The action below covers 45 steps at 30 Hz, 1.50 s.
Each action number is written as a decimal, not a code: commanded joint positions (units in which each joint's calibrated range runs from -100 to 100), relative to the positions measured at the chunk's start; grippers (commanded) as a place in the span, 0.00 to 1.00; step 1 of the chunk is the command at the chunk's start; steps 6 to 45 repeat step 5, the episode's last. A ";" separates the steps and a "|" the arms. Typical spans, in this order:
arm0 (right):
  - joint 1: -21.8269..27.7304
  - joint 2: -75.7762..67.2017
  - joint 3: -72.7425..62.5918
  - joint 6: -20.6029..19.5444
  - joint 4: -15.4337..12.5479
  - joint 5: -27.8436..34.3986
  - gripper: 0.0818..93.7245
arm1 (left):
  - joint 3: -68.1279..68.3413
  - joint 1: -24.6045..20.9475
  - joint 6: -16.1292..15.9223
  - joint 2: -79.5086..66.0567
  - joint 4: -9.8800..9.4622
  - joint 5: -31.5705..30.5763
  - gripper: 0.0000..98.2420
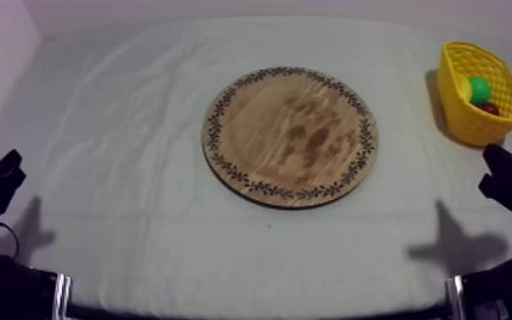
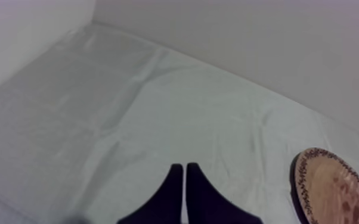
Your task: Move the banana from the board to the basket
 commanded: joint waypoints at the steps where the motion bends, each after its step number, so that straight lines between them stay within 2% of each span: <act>1: 0.04 -0.02 -0.02 -0.68 0.36 1.31 0.00 | 0.04 -0.02 0.01 0.03 0.01 0.02 0.00; 5: 0.06 -0.02 -0.03 2.70 0.62 2.16 0.00 | 0.04 -0.02 0.01 0.03 0.01 0.02 0.00; 45: 0.06 -0.02 -0.03 2.70 0.62 2.16 0.00 | 0.04 -0.02 0.01 0.03 0.01 0.02 0.00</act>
